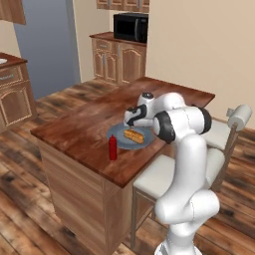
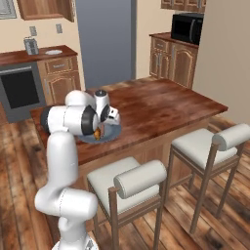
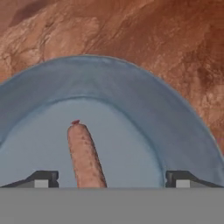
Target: Move the hot dog bun to the plate on the dining table and place the condiment next to that plate. Then navigate to the fridge and take the sausage and place it on the plate as well.
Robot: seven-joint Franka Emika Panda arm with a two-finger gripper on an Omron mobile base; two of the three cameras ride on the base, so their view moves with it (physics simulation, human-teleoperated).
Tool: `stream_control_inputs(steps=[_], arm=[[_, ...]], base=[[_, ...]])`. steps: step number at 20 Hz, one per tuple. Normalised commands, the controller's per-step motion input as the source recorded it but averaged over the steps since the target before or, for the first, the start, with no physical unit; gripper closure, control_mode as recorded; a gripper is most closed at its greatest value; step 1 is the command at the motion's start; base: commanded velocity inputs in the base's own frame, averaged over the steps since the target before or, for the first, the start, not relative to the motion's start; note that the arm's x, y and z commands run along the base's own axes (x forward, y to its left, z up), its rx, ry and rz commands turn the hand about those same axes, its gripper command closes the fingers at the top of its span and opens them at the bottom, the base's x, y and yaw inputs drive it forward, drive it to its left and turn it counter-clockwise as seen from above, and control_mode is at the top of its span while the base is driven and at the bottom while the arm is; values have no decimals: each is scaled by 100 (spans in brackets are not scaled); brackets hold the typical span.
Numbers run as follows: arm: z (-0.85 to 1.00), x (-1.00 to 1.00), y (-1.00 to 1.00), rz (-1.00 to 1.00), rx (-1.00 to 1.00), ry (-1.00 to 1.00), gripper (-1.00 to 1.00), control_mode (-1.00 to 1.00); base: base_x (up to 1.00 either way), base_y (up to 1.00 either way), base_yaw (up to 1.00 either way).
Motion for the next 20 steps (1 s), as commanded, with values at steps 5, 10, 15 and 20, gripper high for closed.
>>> stream_control_inputs(steps=[5,10,15,20], arm=[[58,-34,0,-1,0,0,-100,-100],[61,-44,0,-2,0,0,-100,-100],[65,-71,0,-5,0,0,-100,-100],[63,-81,0,-8,0,-1,-100,-100]], base=[[0,0,0],[0,0,0],[0,0,0],[0,0,0]])
